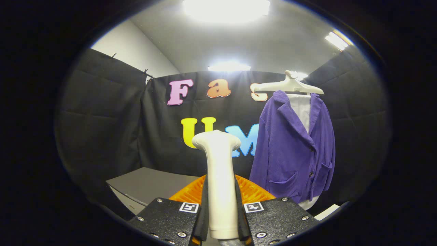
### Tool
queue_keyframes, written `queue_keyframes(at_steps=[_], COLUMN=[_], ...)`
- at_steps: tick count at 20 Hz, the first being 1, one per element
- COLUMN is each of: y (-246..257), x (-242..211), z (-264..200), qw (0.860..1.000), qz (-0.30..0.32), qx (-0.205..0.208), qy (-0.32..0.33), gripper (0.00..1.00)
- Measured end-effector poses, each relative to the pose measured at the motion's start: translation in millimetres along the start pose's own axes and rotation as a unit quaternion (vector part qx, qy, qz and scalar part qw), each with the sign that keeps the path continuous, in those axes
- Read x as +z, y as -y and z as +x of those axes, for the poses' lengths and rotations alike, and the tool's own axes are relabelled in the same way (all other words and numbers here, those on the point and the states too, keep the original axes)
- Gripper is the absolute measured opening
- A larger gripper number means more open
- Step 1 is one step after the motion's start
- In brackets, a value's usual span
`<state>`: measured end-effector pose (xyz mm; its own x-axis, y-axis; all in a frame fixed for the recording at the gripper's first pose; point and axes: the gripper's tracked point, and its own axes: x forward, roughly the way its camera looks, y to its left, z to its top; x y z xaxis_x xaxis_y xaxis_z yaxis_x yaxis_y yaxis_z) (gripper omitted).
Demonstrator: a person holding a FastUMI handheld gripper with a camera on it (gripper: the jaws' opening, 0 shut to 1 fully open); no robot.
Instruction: Iron the clothes twice with a garment steamer, once on the left side and once on the right side.
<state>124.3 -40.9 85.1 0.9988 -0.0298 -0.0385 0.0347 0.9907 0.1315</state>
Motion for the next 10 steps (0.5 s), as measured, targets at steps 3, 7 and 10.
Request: queue_keyframes(at_steps=[3,7,10], y=[16,40,65], x=[23,53,69], z=[10,29,43], qw=[1.0,0.998,0.997], qz=[-0.014,-0.005,-0.009], qx=[-0.014,-0.036,-0.055], qy=[0.023,0.045,0.061], gripper=[0.33,0.34,0.33])
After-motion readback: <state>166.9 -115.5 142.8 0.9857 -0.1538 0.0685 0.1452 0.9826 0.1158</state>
